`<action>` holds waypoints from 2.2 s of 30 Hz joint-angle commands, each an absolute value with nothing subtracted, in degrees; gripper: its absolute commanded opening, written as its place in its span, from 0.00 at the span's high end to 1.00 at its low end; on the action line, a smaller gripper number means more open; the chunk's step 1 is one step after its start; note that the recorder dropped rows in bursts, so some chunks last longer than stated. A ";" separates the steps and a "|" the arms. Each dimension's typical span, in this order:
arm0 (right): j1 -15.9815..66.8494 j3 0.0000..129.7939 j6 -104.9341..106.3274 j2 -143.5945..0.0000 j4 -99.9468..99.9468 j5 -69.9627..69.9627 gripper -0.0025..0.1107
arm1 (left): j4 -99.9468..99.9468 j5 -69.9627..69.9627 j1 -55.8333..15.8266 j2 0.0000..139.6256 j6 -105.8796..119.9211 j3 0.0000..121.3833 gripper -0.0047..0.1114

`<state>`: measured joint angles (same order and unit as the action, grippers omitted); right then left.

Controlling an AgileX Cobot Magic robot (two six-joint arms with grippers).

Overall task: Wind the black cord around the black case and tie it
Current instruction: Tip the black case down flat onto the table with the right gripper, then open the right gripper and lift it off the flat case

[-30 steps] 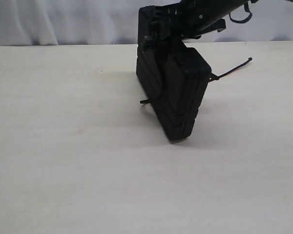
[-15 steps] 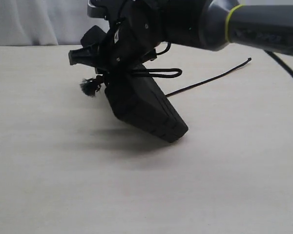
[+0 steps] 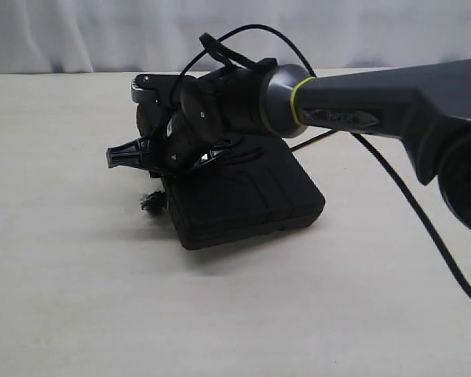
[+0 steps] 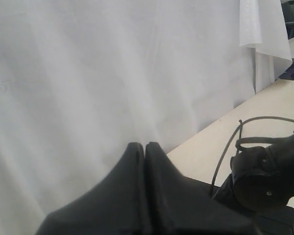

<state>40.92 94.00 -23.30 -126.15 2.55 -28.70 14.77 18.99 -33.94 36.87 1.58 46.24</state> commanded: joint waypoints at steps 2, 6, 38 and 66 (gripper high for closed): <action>40.81 95.27 -20.56 -126.05 2.07 -27.46 0.53 | 14.42 19.17 -34.01 36.50 1.25 45.98 0.96; 40.81 98.57 -20.06 -125.93 -1.19 -32.55 0.48 | 14.21 19.32 -34.01 36.50 1.25 45.98 0.96; 45.54 102.38 11.65 -122.10 -16.38 -69.96 0.48 | 14.43 20.44 -34.01 36.50 1.49 45.98 0.96; 52.76 96.11 -4.32 -116.07 -50.16 -63.05 0.94 | 14.83 20.50 -34.01 36.50 1.49 45.98 0.96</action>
<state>52.71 96.13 -3.13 -118.00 -48.55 -62.97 14.81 20.73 -33.94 36.87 1.68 46.24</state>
